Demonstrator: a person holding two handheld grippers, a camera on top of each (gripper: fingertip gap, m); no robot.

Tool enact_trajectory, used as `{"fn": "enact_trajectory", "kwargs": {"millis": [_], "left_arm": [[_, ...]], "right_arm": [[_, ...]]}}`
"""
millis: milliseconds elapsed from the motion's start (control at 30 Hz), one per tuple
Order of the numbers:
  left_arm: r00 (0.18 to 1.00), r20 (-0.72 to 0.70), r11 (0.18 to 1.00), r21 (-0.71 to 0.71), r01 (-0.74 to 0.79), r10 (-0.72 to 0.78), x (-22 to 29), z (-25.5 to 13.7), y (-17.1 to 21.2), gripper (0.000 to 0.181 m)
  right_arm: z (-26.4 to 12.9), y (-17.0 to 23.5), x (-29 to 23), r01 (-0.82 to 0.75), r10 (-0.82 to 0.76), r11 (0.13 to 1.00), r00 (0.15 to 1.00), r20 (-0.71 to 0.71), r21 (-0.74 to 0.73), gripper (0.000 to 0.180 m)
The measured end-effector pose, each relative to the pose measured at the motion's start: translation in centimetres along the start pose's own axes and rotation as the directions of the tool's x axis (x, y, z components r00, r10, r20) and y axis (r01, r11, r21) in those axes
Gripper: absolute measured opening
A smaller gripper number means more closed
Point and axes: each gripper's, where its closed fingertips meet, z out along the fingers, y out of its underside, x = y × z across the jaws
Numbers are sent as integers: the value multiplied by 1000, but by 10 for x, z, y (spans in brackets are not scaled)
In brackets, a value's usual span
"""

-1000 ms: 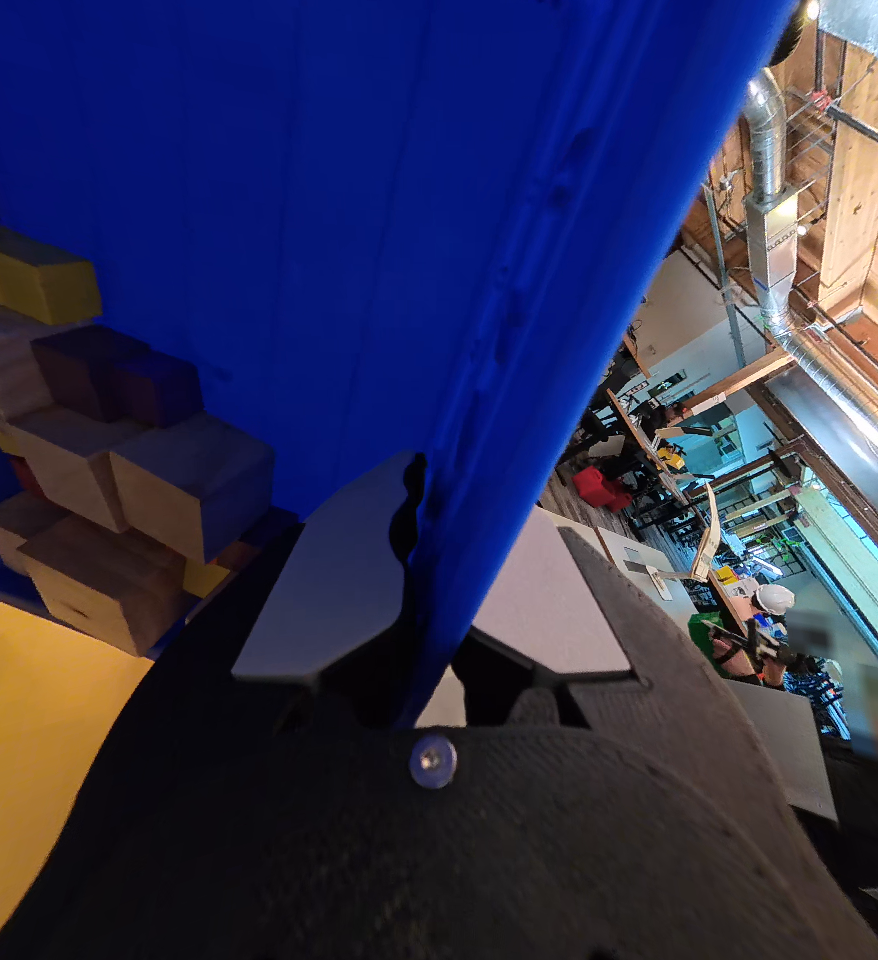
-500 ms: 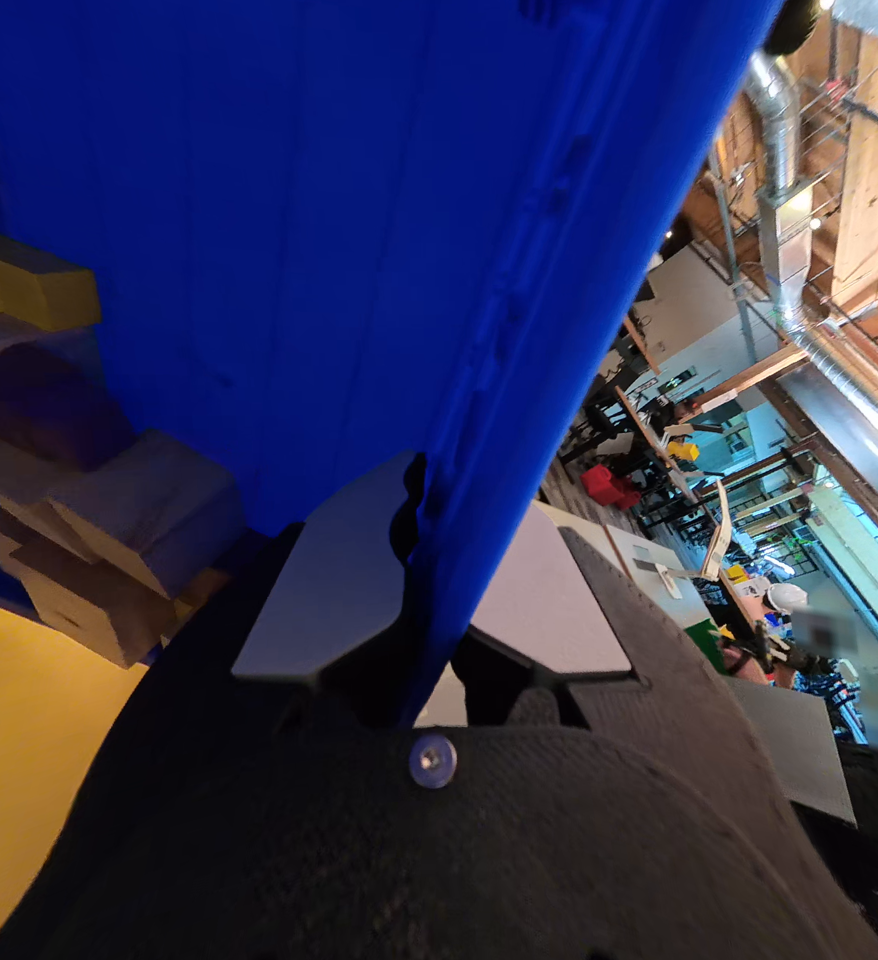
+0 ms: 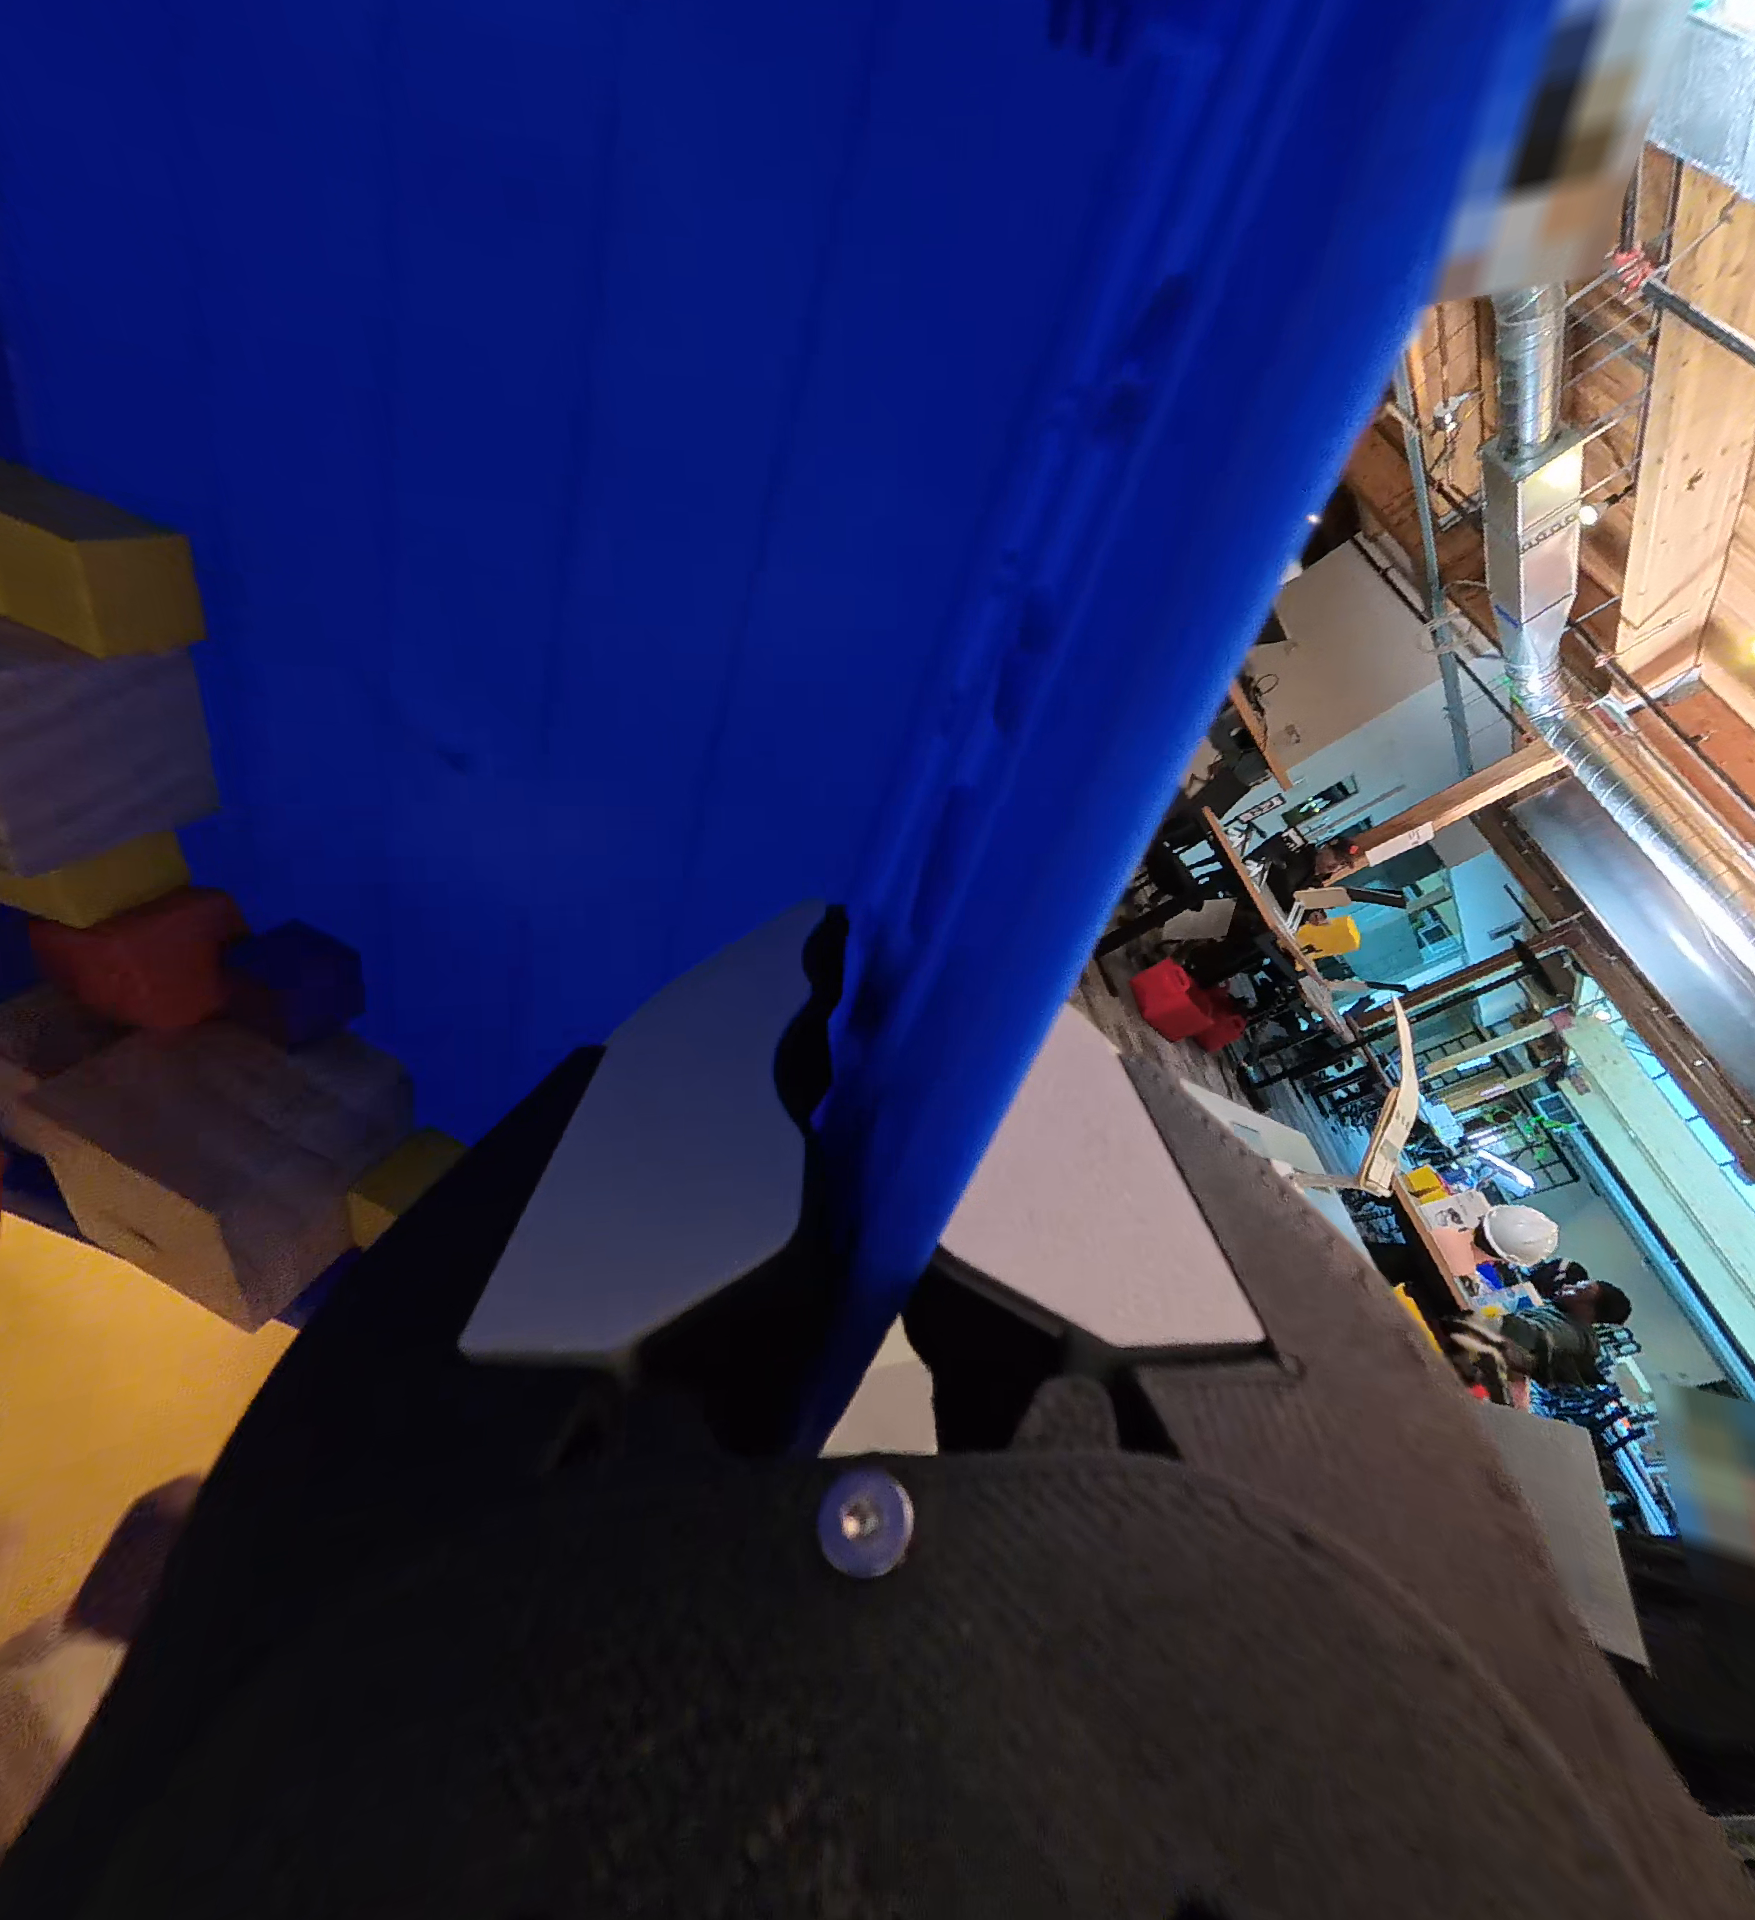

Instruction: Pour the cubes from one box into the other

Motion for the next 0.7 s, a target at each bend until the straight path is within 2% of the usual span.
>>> {"fn": "enact_trajectory", "kwargs": {"millis": [33,333,600,700], "left_arm": [[1000,-2,1000,8,-1,1,1,-1,-1,5],[995,-1,991,88,-101,101,10,-9,-11,6],[984,14,978,110,-176,175,19,-10,-15,6],[983,21,978,92,-185,184,21,-8,-12,6]], "right_arm": [[-1,-2,1,1,-1,1000,1000,-3,9,14],[-16,-8,12,1,8,991,998,-68,133,14],[-23,7,17,-63,81,978,994,-79,200,15],[-20,16,15,-88,101,980,993,-64,180,15]]}}
